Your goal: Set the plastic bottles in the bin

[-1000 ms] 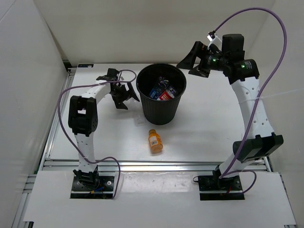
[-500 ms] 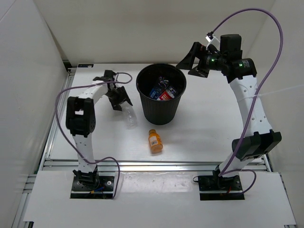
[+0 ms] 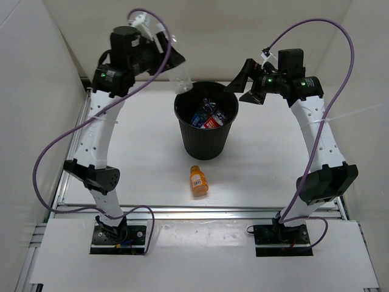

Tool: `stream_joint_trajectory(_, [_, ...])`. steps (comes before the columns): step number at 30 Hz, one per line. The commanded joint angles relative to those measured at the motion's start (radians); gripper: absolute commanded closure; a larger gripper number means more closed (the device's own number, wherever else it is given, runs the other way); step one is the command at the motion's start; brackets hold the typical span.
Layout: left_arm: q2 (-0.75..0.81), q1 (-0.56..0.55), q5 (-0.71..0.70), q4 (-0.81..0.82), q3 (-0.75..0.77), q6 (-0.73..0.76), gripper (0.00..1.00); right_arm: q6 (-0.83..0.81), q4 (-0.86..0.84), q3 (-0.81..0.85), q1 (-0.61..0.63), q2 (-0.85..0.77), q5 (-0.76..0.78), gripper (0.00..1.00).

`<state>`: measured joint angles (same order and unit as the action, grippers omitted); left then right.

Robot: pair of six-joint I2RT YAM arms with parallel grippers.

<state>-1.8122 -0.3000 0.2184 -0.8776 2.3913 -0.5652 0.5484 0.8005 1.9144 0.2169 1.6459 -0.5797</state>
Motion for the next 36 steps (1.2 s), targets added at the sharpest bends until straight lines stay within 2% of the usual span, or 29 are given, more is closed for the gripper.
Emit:
stream_joint_trajectory(1, [-0.094,-0.085,0.075,0.009,-0.023,0.037,0.26,0.008,-0.047,-0.005,-0.016,-0.017,-0.026,0.00])
stream_joint_trajectory(4, [-0.133,-0.139,0.053,-0.044,-0.012,0.085,0.24,0.008,-0.047,-0.025,-0.027,-0.037,-0.017,0.00])
stream_joint_trajectory(5, [-0.133,-0.160,0.042,-0.060,-0.021,0.099,0.21,0.008,-0.047,-0.025,-0.027,-0.037,-0.017,0.00])
stream_joint_trajectory(7, [-0.124,-0.171,0.042,-0.060,-0.049,0.099,0.00,-0.001,-0.047,-0.035,-0.036,-0.049,-0.017,0.00])
stream_joint_trajectory(11, [-0.061,-0.171,-0.017,-0.049,0.054,0.120,0.00,-0.001,-0.047,-0.084,-0.036,-0.080,-0.008,0.00])
stream_joint_trajectory(13, [0.029,-0.130,-0.079,-0.040,0.027,0.120,0.00,-0.001,-0.047,-0.110,-0.036,-0.093,0.003,0.00])
stream_joint_trajectory(15, [0.177,-0.085,-0.176,-0.040,-0.059,0.111,0.00,0.011,-0.058,-0.174,-0.036,-0.124,0.027,0.00])
stream_joint_trajectory(16, [0.236,-0.074,-0.323,-0.040,-0.180,0.100,0.00,0.040,-0.058,-0.211,-0.046,-0.139,0.040,0.00])
stream_joint_trajectory(18, [0.356,-0.053,-0.485,-0.040,-0.329,0.056,0.00,0.094,-0.102,-0.320,-0.063,-0.214,0.040,0.00])
stream_joint_trajectory(19, [0.467,-0.025,-0.595,-0.040,-0.475,0.038,0.00,0.161,-0.128,-0.465,-0.085,-0.295,0.049,0.00])
stream_joint_trajectory(21, [0.590,0.030,-0.617,-0.078,-0.590,0.022,0.00,0.223,-0.241,-0.628,-0.122,-0.388,0.031,0.00])
stream_joint_trajectory(23, [0.642,0.054,-0.608,-0.125,-0.705,0.011,0.00,0.242,-0.259,-0.777,-0.122,-0.483,0.020,0.00])
stream_joint_trajectory(26, [0.698,0.091,-0.608,-0.243,-0.832,-0.039,0.00,0.155,-0.215,-0.827,-0.048,-0.524,0.039,0.00])
stream_joint_trajectory(27, [0.717,0.102,-0.608,-0.273,-0.859,-0.070,0.00,0.084,-0.174,-0.827,0.040,-0.525,0.062,0.00])
stream_joint_trajectory(29, [0.726,0.140,-0.593,-0.328,-0.940,-0.082,0.00,0.044,-0.153,-0.844,0.143,-0.534,0.196,0.00])
stream_joint_trajectory(34, [0.804,0.160,-0.542,-0.339,-1.057,-0.091,0.00,0.050,-0.175,-0.914,0.493,-0.474,0.421,0.00])
stream_joint_trajectory(36, [0.823,0.160,-0.531,-0.339,-1.080,-0.091,0.00,0.061,-0.199,-0.937,0.561,-0.424,0.474,0.00])
